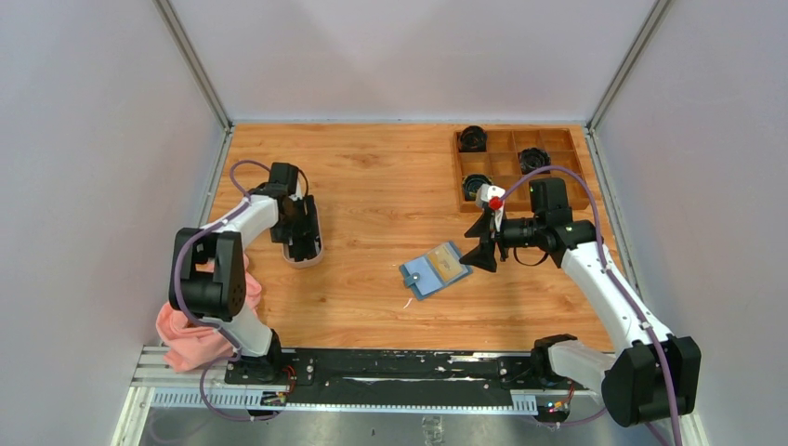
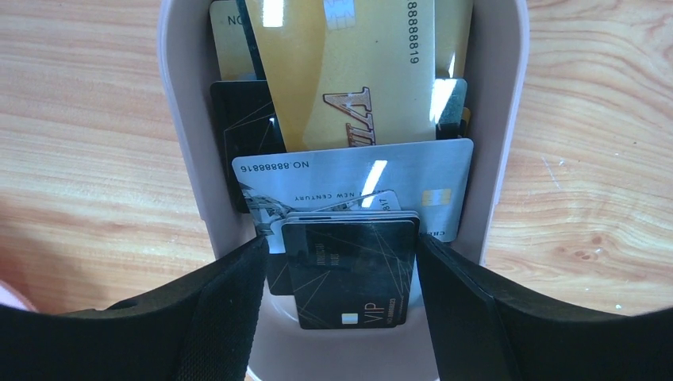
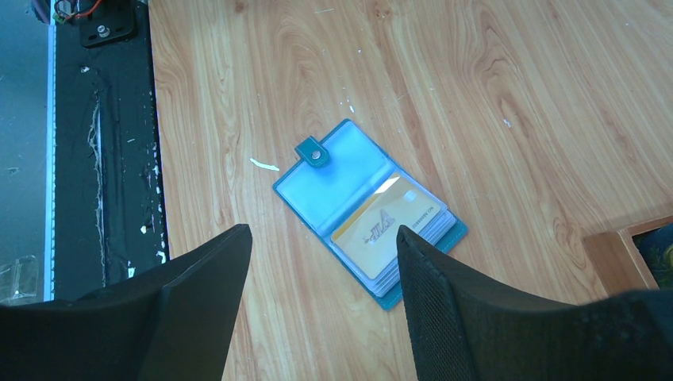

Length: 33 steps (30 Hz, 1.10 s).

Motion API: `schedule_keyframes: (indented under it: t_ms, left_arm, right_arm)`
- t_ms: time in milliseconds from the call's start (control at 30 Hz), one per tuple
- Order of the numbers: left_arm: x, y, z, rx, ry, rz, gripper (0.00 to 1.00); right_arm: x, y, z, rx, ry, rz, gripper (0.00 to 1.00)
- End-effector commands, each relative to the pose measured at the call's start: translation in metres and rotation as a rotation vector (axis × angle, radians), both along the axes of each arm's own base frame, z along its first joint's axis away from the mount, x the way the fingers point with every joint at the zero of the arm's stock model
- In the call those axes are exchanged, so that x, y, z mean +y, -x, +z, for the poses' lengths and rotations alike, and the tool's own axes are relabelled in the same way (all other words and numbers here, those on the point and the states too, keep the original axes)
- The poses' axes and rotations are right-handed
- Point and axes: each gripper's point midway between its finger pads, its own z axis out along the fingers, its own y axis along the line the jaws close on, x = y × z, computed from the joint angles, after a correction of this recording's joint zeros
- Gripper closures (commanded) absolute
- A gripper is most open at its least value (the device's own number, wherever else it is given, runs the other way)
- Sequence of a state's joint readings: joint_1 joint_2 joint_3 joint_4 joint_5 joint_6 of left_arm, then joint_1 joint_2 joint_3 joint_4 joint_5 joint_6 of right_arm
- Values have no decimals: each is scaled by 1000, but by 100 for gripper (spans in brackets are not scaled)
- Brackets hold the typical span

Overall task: Put the credit cards into the card holder
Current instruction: Pick up the credit card from the storage box.

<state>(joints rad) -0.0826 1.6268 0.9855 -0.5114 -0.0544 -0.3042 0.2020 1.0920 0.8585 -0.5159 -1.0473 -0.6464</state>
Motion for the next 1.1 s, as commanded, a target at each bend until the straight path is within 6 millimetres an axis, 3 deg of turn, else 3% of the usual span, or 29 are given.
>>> schedule_keyframes:
  t_ms: [0,433,1067]
  left_arm:
    - [1,14,-19,88,-30,2,28]
    - [-7,13,-20,93,-37,-36,44]
    - [-5,-1,28,-107,-28,-30,49]
  right_arm:
    - [-3,2,0,-3,-9,-6,29]
    - [-3,1,1,-5,-5,-9,29]
    - [-2,2,-2,14,-8,-4,29]
